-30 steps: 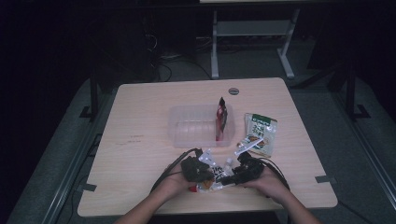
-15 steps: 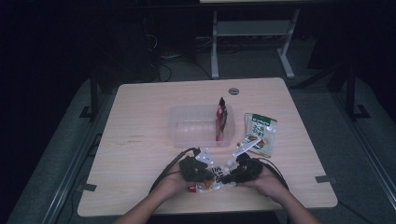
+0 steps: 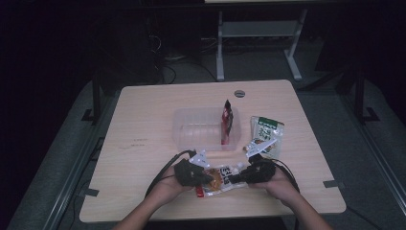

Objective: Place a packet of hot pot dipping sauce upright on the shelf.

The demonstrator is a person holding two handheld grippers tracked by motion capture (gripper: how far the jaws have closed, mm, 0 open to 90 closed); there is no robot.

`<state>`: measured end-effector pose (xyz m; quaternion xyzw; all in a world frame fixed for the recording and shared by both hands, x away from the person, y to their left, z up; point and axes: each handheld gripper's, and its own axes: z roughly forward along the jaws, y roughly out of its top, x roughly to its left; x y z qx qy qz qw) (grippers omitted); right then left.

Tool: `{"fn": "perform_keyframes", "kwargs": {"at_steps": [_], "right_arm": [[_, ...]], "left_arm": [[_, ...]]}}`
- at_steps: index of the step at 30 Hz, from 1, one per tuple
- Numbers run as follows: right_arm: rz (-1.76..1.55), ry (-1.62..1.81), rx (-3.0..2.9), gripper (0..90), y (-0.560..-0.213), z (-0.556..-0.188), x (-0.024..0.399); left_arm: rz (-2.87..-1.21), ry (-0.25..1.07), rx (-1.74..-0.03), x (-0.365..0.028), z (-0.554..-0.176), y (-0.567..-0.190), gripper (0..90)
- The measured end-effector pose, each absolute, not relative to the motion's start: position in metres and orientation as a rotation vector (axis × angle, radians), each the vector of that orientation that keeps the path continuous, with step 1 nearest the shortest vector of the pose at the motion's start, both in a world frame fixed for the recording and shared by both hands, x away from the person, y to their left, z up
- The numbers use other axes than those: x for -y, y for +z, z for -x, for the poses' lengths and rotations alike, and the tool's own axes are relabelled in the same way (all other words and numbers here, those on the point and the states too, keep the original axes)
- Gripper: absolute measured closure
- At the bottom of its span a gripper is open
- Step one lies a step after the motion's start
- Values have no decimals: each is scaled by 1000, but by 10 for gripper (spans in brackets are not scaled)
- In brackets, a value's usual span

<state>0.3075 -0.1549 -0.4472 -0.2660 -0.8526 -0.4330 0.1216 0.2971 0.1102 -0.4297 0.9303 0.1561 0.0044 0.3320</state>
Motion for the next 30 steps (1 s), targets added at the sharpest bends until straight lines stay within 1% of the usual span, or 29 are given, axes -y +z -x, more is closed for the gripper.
{"fn": "perform_keyframes", "kwargs": {"at_steps": [5, 11, 16, 19, 28, 30], "right_arm": [[749, -1316, 2490, 898, -440, -308, 159], [695, -1390, 2435, 899, -432, -306, 160], [618, -1449, 2412, 898, -421, -302, 154], [580, -1489, 2388, 898, -415, -300, 150], [536, -1515, 2418, 898, -406, -298, 148], [526, -1515, 2442, 898, -405, -297, 147]], "left_arm": [[-2424, 30, -435, -120, -302, -427, 896], [-2432, 35, -447, -120, -303, -430, 896], [-2428, 20, -430, -108, -302, -434, 896], [-2398, 13, -418, -99, -301, -434, 897], [-2360, -66, -385, -87, -298, -437, 896], [-2370, -49, -371, -85, -297, -436, 892]]}}
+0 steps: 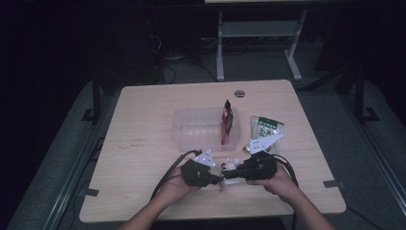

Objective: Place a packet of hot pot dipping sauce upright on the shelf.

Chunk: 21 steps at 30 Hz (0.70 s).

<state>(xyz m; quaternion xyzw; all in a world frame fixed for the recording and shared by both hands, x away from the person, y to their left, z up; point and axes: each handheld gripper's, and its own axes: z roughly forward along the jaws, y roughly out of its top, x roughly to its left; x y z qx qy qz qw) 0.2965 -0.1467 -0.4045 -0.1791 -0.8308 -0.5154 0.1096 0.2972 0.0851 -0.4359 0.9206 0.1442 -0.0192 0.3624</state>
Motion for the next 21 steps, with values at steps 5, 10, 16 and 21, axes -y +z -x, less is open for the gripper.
{"fn": "perform_keyframes", "kwargs": {"at_steps": [5, 10, 16, 21], "right_arm": [[541, -1529, 2485, 897, -401, -295, 149], [556, -1546, 2504, 897, -398, -294, 152], [553, -1539, 2540, 897, -395, -294, 152], [548, -1534, 2554, 897, -392, -295, 151]], "left_arm": [[-2359, -47, -399, -96, -301, -431, 831], [-2331, -24, -454, -115, -301, -423, 706], [-2316, -11, -518, -142, -296, -418, 511], [-2295, 12, -574, -167, -290, -420, 389]]}}
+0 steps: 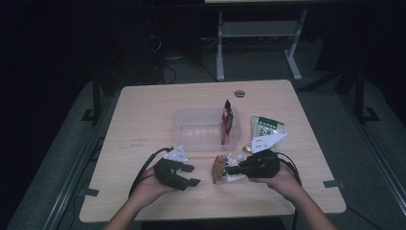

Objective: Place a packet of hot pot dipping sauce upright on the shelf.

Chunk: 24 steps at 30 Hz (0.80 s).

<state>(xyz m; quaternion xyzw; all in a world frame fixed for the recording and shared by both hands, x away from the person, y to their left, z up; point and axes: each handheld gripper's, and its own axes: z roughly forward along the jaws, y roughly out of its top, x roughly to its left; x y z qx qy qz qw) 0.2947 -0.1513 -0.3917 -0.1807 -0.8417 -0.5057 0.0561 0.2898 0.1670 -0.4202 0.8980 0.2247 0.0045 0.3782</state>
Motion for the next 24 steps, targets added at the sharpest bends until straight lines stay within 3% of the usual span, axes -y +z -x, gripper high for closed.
{"fn": "perform_keyframes", "kwargs": {"at_steps": [9, 24], "right_arm": [[545, -1534, 2571, 896, -380, -299, 152], [538, -1605, 2595, 896, -355, -328, 145]], "left_arm": [[-2275, 31, -633, -196, -276, -434, 209], [-2281, 51, -627, -193, -282, -435, 209]]}}
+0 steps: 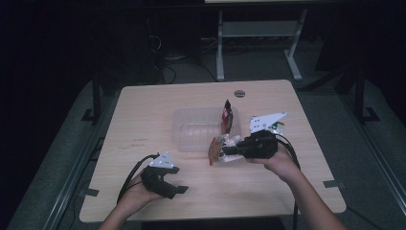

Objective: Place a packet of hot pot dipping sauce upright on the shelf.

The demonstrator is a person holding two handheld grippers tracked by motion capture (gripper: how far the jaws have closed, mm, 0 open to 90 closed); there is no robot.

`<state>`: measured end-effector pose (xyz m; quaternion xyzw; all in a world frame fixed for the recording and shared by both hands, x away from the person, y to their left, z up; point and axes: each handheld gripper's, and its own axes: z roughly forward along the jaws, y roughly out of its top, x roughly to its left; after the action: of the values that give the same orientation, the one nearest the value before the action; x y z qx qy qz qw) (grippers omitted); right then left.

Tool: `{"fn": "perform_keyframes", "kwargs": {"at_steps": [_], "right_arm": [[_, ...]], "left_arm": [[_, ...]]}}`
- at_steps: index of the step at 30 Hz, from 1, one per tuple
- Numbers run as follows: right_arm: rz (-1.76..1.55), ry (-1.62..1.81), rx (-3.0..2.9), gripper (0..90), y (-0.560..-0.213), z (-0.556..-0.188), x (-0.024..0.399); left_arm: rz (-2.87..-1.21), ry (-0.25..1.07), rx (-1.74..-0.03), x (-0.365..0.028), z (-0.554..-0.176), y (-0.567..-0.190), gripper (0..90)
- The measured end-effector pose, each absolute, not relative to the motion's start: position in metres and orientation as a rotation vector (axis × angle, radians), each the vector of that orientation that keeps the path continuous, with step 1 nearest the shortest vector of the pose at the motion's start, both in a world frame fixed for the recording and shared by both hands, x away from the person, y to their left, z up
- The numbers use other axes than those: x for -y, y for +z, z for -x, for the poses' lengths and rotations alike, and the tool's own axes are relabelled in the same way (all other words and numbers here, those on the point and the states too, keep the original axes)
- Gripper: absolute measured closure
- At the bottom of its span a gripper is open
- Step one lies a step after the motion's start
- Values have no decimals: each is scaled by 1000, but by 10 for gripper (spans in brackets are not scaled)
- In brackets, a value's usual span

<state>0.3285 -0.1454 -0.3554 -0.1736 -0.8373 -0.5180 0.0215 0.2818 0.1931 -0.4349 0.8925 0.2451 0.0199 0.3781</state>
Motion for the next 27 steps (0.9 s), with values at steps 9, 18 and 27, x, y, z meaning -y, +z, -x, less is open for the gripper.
{"fn": "perform_keyframes", "kwargs": {"at_steps": [9, 18, 27], "right_arm": [[573, -1619, 2619, 896, -342, -351, 148], [626, -1627, 2620, 896, -338, -374, 148], [652, -1614, 2624, 895, -343, -387, 141]], "left_arm": [[-2277, 48, -627, -193, -284, -435, 210], [-2281, 40, -624, -193, -285, -435, 210], [-2281, 42, -622, -193, -286, -435, 210]]}}
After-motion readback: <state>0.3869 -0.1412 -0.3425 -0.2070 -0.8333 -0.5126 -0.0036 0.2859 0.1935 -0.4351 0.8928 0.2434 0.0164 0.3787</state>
